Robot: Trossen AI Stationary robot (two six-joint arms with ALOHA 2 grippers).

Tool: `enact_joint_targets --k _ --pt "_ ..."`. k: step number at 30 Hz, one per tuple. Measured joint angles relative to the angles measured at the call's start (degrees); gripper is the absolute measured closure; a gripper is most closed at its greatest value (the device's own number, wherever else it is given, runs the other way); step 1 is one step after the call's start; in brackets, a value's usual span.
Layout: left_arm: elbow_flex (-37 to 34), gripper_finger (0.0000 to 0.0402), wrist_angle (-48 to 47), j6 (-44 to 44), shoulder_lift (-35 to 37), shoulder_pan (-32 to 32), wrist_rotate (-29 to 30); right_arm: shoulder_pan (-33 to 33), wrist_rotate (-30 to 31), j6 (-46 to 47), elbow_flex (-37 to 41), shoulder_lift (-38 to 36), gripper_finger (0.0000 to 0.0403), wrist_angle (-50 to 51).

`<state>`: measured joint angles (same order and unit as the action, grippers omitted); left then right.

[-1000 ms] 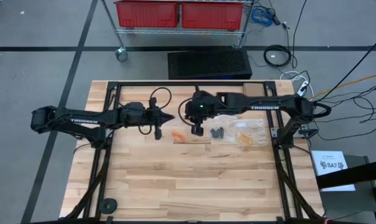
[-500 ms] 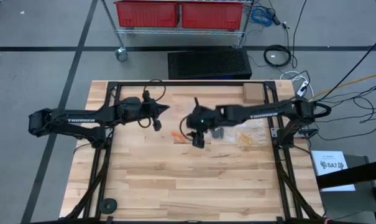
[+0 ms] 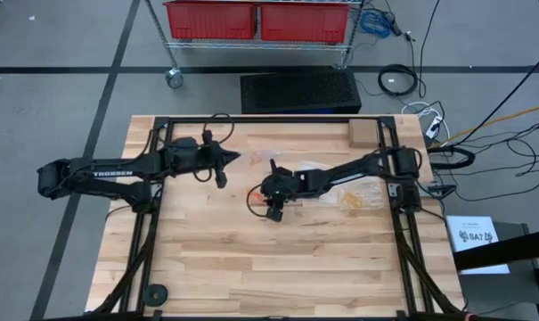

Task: Sort rubber bands
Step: Put the orange rubber band into the transparent zip bag

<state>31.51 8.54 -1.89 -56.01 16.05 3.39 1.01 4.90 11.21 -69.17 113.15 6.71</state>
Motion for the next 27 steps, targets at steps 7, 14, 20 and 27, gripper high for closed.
enact_joint_targets --k 7,14,20,27 --pt "0.0 0.0402 -0.5 0.0 0.0 0.0 -0.1 0.9 -0.5 3.1 0.0 2.9 0.0294 -2.4" --pt "0.0 0.0402 -1.2 0.0 0.0 0.0 -0.1 1.9 -0.5 4.2 -0.3 5.2 0.035 -3.6" --pt "0.0 0.0402 -1.9 0.0 0.0 0.0 -0.1 2.0 -0.5 3.2 -0.1 4.2 0.0397 -3.6" --pt "0.0 0.0402 -1.8 -0.2 0.0 0.0 -0.1 1.9 0.6 1.1 0.0 -3.2 0.0402 1.2"
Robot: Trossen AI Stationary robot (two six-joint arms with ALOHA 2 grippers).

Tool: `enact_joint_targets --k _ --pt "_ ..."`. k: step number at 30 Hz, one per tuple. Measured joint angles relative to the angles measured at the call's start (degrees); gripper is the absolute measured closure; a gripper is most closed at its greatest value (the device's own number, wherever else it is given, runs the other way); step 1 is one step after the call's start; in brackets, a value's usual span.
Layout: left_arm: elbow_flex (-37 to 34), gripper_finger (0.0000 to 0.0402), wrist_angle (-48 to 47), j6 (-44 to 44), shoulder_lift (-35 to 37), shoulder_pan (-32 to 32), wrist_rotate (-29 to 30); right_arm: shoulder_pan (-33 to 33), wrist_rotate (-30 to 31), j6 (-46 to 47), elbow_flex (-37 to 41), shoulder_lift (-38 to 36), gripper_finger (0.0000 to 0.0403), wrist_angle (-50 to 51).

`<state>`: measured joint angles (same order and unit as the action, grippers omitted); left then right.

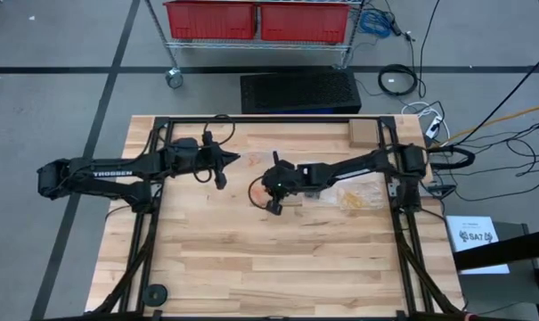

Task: Sort rubber bands
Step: Put the orange rubber band into the transparent zip bag

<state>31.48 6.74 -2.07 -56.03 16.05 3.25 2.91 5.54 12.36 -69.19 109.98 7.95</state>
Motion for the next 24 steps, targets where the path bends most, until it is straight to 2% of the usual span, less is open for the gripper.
enact_joint_targets --k 8,17,24 --pt "0.0 0.0402 0.0 0.0 0.0 0.0 -1.1 -0.9 5.4 -6.0 0.0 -9.2 0.0403 3.5" --pt "0.0 0.0402 0.0 0.2 0.0 0.0 -5.8 -4.2 20.3 -20.1 -1.5 -17.6 0.0403 3.1" --pt "0.0 0.0402 0.0 0.3 0.0 0.0 -6.3 -4.0 21.1 -26.6 -3.1 -18.0 0.0403 3.7"
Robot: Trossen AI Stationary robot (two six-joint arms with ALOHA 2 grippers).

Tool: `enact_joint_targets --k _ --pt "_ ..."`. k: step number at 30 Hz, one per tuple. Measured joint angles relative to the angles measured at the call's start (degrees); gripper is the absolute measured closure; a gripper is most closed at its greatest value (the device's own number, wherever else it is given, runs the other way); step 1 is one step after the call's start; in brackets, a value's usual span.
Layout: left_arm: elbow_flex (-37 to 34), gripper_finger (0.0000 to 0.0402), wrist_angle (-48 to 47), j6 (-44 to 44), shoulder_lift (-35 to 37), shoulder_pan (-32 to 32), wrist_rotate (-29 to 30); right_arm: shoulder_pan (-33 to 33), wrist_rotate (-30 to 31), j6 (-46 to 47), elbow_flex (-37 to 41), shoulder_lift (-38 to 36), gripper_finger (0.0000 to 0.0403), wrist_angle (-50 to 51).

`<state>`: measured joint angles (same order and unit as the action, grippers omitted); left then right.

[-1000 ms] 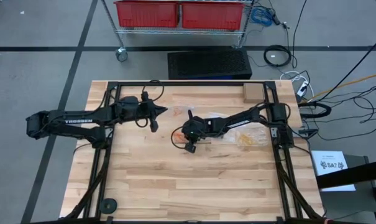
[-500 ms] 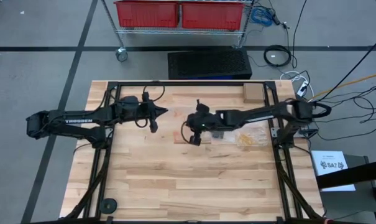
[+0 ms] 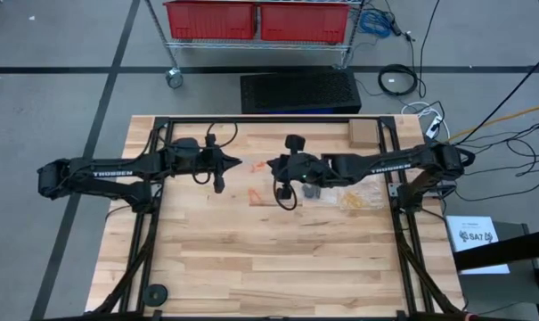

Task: Sort rubber bands
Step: Put the orange rubber band into the transparent zip bag

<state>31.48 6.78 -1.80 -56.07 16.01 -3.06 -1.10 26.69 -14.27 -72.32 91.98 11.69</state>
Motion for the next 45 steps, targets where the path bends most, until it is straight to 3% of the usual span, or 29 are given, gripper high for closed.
enact_joint_targets --k 10,27,45 --pt "0.0 0.0402 -0.3 0.0 0.0 0.0 -0.5 -0.1 0.0 0.0 -4.0 0.0 0.0403 4.3" --pt "0.0 0.0402 -0.1 0.0 -0.1 0.0 -0.5 0.1 -4.8 5.0 -4.1 0.0 0.0403 8.8" --pt "0.0 0.0402 3.1 -1.6 -0.1 -3.8 -2.0 5.0 -15.5 6.8 -4.1 0.0 0.0403 9.6"
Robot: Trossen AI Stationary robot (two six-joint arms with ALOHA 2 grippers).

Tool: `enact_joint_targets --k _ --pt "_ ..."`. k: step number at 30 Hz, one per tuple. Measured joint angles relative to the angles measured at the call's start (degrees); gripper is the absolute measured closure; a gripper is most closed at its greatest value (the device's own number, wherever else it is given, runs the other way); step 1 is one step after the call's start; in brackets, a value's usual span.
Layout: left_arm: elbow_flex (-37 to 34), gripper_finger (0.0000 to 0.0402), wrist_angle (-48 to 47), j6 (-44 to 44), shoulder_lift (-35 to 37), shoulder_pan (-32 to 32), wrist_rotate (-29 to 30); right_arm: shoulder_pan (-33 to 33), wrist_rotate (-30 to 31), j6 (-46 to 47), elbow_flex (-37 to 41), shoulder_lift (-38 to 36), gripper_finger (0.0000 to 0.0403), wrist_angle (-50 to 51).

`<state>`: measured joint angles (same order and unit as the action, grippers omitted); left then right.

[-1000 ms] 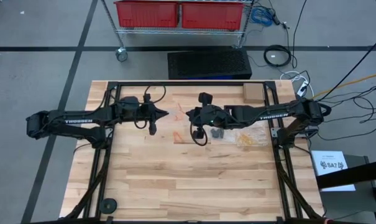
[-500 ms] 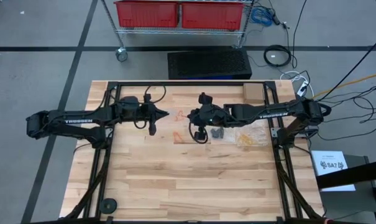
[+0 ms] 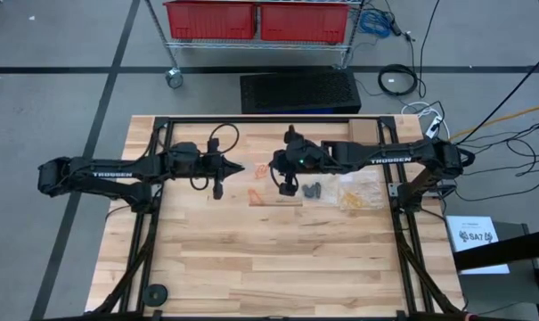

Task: Sort rubber bands
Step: Put the orange rubber band into the transparent zip bag

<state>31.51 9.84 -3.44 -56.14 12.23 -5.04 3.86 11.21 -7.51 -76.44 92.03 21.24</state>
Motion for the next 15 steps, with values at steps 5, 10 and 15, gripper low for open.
enact_joint_targets --k 5,10,15 --pt "0.0 0.0402 1.0 0.0 0.0 -0.7 0.0 -0.1 -1.0 0.1 0.0 0.5 0.0403 -0.4" --pt "0.0 0.0402 1.9 0.0 0.0 -1.5 0.0 -0.1 -3.5 0.9 0.0 2.6 0.0403 -1.4" --pt "0.0 0.0402 1.6 0.1 0.0 -2.3 0.0 0.0 -3.9 1.0 0.0 4.0 0.0403 -3.5"
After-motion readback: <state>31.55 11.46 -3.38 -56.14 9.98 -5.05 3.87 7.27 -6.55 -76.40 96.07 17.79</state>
